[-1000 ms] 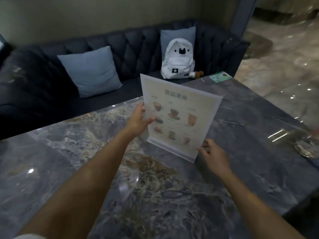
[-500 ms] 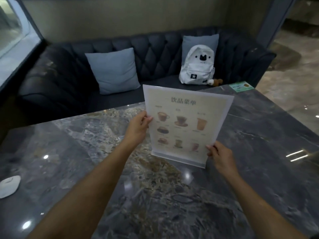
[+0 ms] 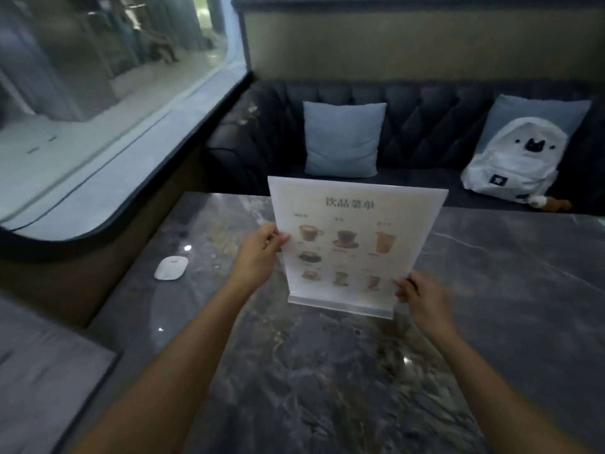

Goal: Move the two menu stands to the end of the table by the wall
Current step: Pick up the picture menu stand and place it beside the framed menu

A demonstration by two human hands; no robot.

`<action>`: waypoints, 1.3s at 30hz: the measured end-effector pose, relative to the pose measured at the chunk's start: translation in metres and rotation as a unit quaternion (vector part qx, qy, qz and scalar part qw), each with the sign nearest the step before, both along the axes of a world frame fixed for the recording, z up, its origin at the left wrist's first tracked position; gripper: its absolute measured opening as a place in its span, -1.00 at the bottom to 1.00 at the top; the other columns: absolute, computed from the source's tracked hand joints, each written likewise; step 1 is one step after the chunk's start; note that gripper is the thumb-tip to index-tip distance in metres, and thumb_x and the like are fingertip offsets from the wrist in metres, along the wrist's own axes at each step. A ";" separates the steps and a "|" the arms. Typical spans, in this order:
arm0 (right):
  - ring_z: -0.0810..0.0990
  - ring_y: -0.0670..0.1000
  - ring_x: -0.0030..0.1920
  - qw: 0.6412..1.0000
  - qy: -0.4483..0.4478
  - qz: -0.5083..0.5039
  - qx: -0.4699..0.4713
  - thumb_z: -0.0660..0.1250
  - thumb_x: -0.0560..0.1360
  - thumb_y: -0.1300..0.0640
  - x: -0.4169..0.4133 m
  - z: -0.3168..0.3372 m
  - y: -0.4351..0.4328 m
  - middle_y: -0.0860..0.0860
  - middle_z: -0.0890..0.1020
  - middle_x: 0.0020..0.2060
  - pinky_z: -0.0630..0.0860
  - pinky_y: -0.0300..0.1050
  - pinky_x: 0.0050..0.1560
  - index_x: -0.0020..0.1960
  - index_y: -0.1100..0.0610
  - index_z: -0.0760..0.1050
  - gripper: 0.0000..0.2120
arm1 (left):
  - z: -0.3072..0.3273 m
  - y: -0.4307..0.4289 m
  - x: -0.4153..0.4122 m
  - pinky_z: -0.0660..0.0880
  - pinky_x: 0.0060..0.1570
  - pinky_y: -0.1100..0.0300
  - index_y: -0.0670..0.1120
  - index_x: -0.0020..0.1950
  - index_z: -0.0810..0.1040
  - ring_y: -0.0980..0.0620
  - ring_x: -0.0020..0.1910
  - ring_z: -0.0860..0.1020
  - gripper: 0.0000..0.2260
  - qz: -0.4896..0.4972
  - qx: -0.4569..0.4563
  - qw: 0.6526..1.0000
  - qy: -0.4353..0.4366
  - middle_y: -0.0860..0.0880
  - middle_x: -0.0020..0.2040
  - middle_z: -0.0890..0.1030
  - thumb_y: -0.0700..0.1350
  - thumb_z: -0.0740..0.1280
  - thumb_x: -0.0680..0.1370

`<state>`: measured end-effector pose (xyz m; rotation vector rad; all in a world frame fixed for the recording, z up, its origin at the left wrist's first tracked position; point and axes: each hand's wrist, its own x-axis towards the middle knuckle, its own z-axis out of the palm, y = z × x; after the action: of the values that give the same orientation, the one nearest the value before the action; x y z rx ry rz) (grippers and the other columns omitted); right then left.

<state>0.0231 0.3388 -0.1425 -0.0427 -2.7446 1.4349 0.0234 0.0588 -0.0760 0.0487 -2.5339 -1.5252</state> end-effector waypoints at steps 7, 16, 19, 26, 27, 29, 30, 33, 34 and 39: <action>0.55 0.13 -0.23 0.994 0.001 0.113 -0.008 0.20 0.52 0.25 -0.018 -0.002 -0.094 0.18 0.60 -0.18 0.47 -0.04 -0.17 -0.07 0.27 0.50 -0.88 | 0.006 -0.084 0.053 0.52 -0.05 0.09 -0.09 0.02 0.56 -0.02 -0.08 0.59 -0.87 0.116 0.005 0.993 0.007 -0.05 -0.08 0.62 -0.13 0.24 0.55; 0.50 0.10 -0.28 0.977 0.016 0.212 -0.012 0.25 0.48 0.31 -0.018 0.000 -0.190 0.14 0.54 -0.26 0.46 -0.02 -0.19 -0.13 0.33 0.51 -0.90 | -0.005 -0.158 0.106 0.47 -0.18 -0.01 -0.25 -0.13 0.50 -0.18 -0.19 0.54 -0.82 0.233 0.026 0.972 -0.006 -0.27 -0.14 0.61 -0.13 0.26 0.54; 0.50 0.09 -0.27 0.972 0.001 0.234 -0.005 0.24 0.49 0.26 -0.019 -0.001 -0.207 0.17 0.54 -0.27 0.46 -0.05 -0.22 -0.14 0.34 0.49 -0.86 | -0.007 -0.170 0.119 0.52 -0.12 -0.03 -0.17 -0.07 0.53 -0.14 -0.10 0.58 -0.89 0.244 0.041 0.969 -0.007 -0.18 -0.07 0.63 -0.16 0.24 0.55; 0.54 0.01 -0.30 0.972 -0.019 0.235 0.006 0.24 0.50 0.16 -0.026 -0.001 -0.249 0.09 0.60 -0.31 0.45 -0.12 -0.25 -0.21 0.16 0.49 -0.85 | 0.000 -0.190 0.141 0.61 -0.14 0.12 0.03 -0.17 0.51 0.03 -0.09 0.60 -0.82 0.289 0.094 0.953 0.004 0.06 -0.14 0.61 -0.22 0.23 0.54; 0.54 -0.02 -0.30 0.971 -0.021 0.236 0.004 0.24 0.50 0.14 -0.028 -0.001 -0.256 0.07 0.60 -0.31 0.42 -0.15 -0.27 -0.23 0.13 0.47 -0.85 | 0.003 -0.193 0.144 0.61 -0.13 0.08 0.05 -0.18 0.49 0.04 -0.09 0.60 -0.81 0.292 0.093 0.952 0.012 0.05 -0.14 0.60 -0.23 0.24 0.54; 0.55 0.00 -0.30 0.970 -0.028 0.242 -0.008 0.24 0.49 0.14 -0.033 0.000 -0.270 0.06 0.59 -0.32 0.41 -0.14 -0.27 -0.28 0.08 0.43 -0.83 | 0.008 -0.201 0.149 0.60 -0.11 0.04 0.07 -0.18 0.47 0.03 -0.07 0.60 -0.79 0.295 0.098 0.950 0.031 0.01 -0.11 0.59 -0.26 0.25 0.52; 0.58 0.04 -0.28 0.969 -0.033 0.245 -0.018 0.24 0.49 0.15 -0.036 0.001 -0.277 0.07 0.59 -0.31 0.45 -0.09 -0.25 -0.29 0.07 0.42 -0.82 | 0.010 -0.205 0.151 0.60 -0.12 0.05 0.07 -0.17 0.47 0.01 -0.06 0.60 -0.78 0.294 0.102 0.949 0.043 -0.01 -0.10 0.59 -0.26 0.25 0.52; 0.62 0.13 -0.21 0.968 -0.047 0.244 -0.045 0.25 0.49 0.15 -0.044 0.001 -0.297 0.07 0.60 -0.31 0.54 0.14 -0.07 -0.26 0.08 0.45 -0.85 | 0.018 -0.214 0.156 0.62 -0.22 0.22 0.13 -0.16 0.47 0.15 -0.14 0.62 -0.75 0.294 0.099 0.948 0.075 0.03 -0.12 0.59 -0.25 0.25 0.53; 0.60 0.13 -0.20 0.966 -0.056 0.245 -0.056 0.25 0.50 0.15 -0.046 0.003 -0.304 0.06 0.58 -0.31 0.54 0.20 -0.03 -0.26 0.08 0.44 -0.84 | 0.020 -0.217 0.157 0.60 -0.26 0.28 0.15 -0.17 0.47 0.20 -0.17 0.61 -0.73 0.300 0.099 0.946 0.080 0.07 -0.14 0.59 -0.26 0.24 0.53; 0.50 0.12 -0.17 0.952 -0.082 0.278 -0.093 0.21 0.53 0.19 -0.057 0.010 -0.342 0.05 0.48 -0.30 0.51 0.12 -0.02 -0.26 0.10 0.39 -0.82 | 0.021 -0.226 0.158 0.60 -0.15 0.18 0.23 -0.21 0.47 0.25 -0.14 0.59 -0.64 0.330 0.105 0.936 0.064 0.17 -0.16 0.59 -0.26 0.21 0.54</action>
<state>-0.0336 -0.0037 -0.1328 0.6891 -2.8758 1.8863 0.1817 -0.1673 -0.0553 0.7234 -1.9379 -1.4293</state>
